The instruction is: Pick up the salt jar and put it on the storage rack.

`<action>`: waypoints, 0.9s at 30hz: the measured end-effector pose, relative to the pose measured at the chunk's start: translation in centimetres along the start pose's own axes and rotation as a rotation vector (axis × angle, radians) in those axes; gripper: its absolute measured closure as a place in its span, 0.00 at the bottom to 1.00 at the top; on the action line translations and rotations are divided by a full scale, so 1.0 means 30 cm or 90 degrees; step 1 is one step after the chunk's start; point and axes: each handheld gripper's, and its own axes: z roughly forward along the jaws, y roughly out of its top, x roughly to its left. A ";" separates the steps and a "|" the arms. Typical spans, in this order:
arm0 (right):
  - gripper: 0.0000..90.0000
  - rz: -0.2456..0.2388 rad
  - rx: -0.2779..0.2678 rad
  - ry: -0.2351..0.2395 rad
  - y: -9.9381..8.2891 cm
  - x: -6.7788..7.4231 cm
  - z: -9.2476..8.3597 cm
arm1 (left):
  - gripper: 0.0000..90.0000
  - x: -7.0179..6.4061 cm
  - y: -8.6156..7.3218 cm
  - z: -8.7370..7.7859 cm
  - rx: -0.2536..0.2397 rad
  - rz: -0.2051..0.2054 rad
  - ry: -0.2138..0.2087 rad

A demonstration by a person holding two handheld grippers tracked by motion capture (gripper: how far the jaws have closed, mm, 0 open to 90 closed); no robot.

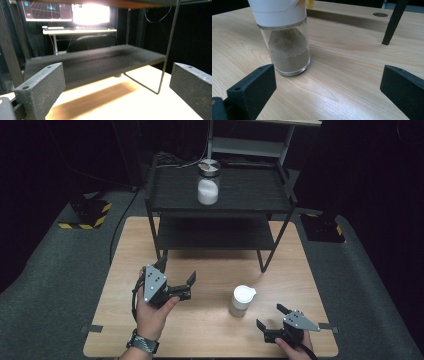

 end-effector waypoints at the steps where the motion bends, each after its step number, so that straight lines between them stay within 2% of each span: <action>1: 0.00 0.000 0.000 0.000 0.000 0.000 0.000 | 0.00 0.001 -0.009 -0.003 0.001 -0.001 -0.002; 11: 0.00 0.000 0.001 0.001 0.001 -0.001 0.001 | 0.00 0.001 -0.102 -0.031 0.057 -0.011 0.002; 20: 0.00 -0.001 0.001 0.000 0.001 0.000 0.001 | 0.00 -0.001 -0.168 -0.049 0.093 -0.016 0.006; 27: 0.00 -0.002 0.000 0.000 0.000 0.000 0.000 | 0.01 0.004 -0.225 -0.058 0.140 -0.008 -0.014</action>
